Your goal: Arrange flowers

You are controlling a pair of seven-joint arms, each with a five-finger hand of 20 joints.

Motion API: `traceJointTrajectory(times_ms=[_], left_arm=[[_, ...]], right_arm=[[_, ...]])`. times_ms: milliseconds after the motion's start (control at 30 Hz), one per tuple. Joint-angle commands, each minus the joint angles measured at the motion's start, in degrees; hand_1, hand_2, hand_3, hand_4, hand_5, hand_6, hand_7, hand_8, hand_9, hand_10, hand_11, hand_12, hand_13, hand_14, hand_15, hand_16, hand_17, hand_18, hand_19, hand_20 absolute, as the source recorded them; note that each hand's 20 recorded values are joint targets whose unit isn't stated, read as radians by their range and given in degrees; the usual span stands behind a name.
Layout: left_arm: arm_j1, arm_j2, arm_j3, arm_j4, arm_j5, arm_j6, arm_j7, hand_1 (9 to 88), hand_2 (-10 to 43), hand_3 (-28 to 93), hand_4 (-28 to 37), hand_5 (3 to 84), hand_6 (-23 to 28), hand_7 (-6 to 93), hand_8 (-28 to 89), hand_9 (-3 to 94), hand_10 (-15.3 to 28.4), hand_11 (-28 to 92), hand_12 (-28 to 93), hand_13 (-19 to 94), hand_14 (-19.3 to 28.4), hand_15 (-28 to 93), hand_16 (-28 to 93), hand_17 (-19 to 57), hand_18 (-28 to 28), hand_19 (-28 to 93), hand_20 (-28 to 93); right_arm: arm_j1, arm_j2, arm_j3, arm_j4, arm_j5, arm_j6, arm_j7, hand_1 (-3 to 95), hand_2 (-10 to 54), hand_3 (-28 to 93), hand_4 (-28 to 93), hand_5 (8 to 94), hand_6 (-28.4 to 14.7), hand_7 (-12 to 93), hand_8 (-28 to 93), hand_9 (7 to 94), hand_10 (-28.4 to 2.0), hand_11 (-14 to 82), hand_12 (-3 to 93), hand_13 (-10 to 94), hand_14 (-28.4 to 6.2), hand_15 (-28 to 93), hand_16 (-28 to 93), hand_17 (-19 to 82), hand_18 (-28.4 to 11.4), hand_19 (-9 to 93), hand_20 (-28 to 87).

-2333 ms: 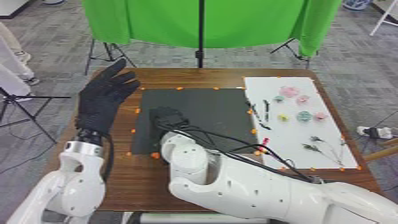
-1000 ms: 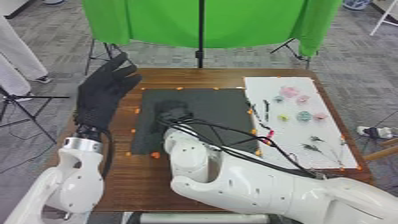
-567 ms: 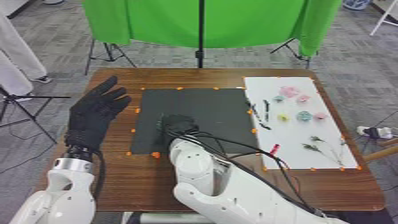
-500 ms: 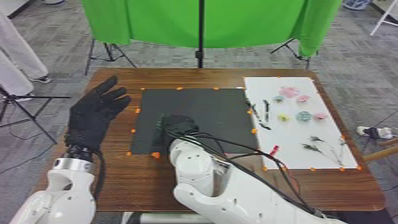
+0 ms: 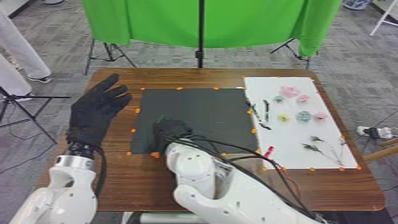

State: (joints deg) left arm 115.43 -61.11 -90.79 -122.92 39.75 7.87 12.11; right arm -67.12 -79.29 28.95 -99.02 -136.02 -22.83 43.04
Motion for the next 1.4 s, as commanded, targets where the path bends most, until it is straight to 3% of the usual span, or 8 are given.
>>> traceJointTrajectory(times_ms=[33, 367, 567, 733, 933, 1100, 1233, 1400], left_arm=[[0.42, -0.76, -0.5, 0.09, 0.54, 0.21, -1.29, 26.0, 7.6, 79, -22.8, 41.1, 10.3, 14.9, -10, 38.2, 20.6, 27, 11, 28, 27.6, 55, -9, -7.7, 26.1, 57, 10], [4.6, -0.84, -2.95, -1.49, 0.42, 1.29, -2.0, 25.9, 7.6, 79, -22.7, 41.1, 10.4, 14.8, -10, 38.2, 20.6, 28, 11, 28, 27.7, 55, -9, -7.5, 26.5, 58, 10], [6.74, -0.88, -3.85, -1.49, -0.57, 1.7, 1.21, 26.0, 7.7, 79, -22.8, 41.1, 10.4, 14.7, -10, 38.2, 20.7, 27, 11, 28, 27.7, 55, -9, -6.6, 27.7, 61, 12], [8.38, -0.14, -4.82, -1.46, -1.51, 2.23, 4.09, 25.9, 7.7, 79, -23.3, 40.8, 10.2, 14.6, -10, 37.9, 20.6, 27, 11, 28, 27.7, 55, -9, -6.4, 28.0, 62, 12], [9.55, -0.13, -4.38, -1.11, -2.49, 2.54, 5.6, 24.9, 7.5, 79, -24.3, 40.5, 9.6, 13.8, -10, 37.5, 20.4, 26, 11, 28, 27.7, 55, -9, -7.2, 27.5, 58, 11], [10.65, 0.15, -3.61, -1.14, -2.71, 2.86, 6.4, 24.6, 7.4, 79, -24.8, 40.3, 9.4, 13.4, -10, 37.2, 20.2, 25, 11, 28, 27.8, 55, -8, -7.3, 27.5, 58, 11], [11.98, 1.24, -3.02, -1.19, -3.63, 3.52, 8.9, 24.8, 7.4, 79, -24.7, 39.5, 9.1, 13.3, -10, 37.0, 20.1, 25, 11, 27, 27.6, 55, -8, -7.3, 27.5, 58, 11], [12.16, 1.04, -3.23, -1.51, -3.52, 3.65, 8.97, 25.0, 7.1, 79, -24.6, 38.8, 8.7, 13.5, -10, 37.0, 20.0, 26, 11, 28, 27.5, 55, -8, -7.4, 27.5, 58, 11]], right_arm=[[-1.03, 0.09, -2.95, -0.07, -2.7, -0.36, 1.05, 29.5, -1.4, 62, -27, 78.4, -6.1, 10, -11, 82.5, -15.9, 50.5, 21.2, 75, -13.5, 83, 18, 38, -28.4, 93, 56], [1.11, 1.82, -3.13, -1.9, -6.59, 0.99, 3.0, 27.3, -3.7, 62, -26, 93.2, -3.6, 21, -11, 89.9, -13.9, 54.6, 21.7, 83, -11.5, 85, 20, 48, -28.4, 93, 65], [3.84, 6.21, -2.16, -4.86, -4.44, 4.62, 3.69, 26.5, -3.9, 62, -26, 93.5, -3.4, 24, -11, 90.3, -14.0, 55.5, 22.3, 83, -12.3, 86, 21, 48, -28.4, 93, 67], [4.04, 14.08, 3.69, -10.28, 3.13, 10.78, 6.7, 26.5, -2.3, 63, -25, 82.1, -4.7, 16, -11, 83.2, -17.5, 41.0, 18.9, 75, -14.3, 79, 18, 38, -28.4, 93, 47], [-3.33, 25.77, 16.88, -18.24, 10.2, 17.39, 9.58, 27.3, -1.8, 67, -25, 74.5, -5.5, 14, -11, 77.6, -19.3, 32.9, 17.0, 70, -15.7, 75, 16, 33, -28.4, 91, 40], [-17.42, 34.68, 32.07, -24.54, 12.94, 18.78, 12.52, 28.3, -2.6, 70, -25, 68.5, -6.7, 13, -11, 71.7, -20.8, 33.3, 17.2, 66, -17.1, 75, 14, 29, -28.4, 87, 38], [-27.88, 39.78, 41.64, -26.2, 12.89, 23.42, 16.63, 29.2, -2.8, 71, -25, 64.6, -7.4, 12, -11, 68.2, -21.5, 33.7, 16.7, 64, -17.7, 76, 13, 28, -28.4, 87, 38], [-34.73, 45.02, 46.34, -24.35, 10.77, 25.29, 20.08, 30.0, -2.5, 72, -25, 63.9, -7.1, 12, -11, 67.8, -21.7, 33.8, 16.2, 63, -17.7, 76, 13, 28, -28.4, 87, 37]])
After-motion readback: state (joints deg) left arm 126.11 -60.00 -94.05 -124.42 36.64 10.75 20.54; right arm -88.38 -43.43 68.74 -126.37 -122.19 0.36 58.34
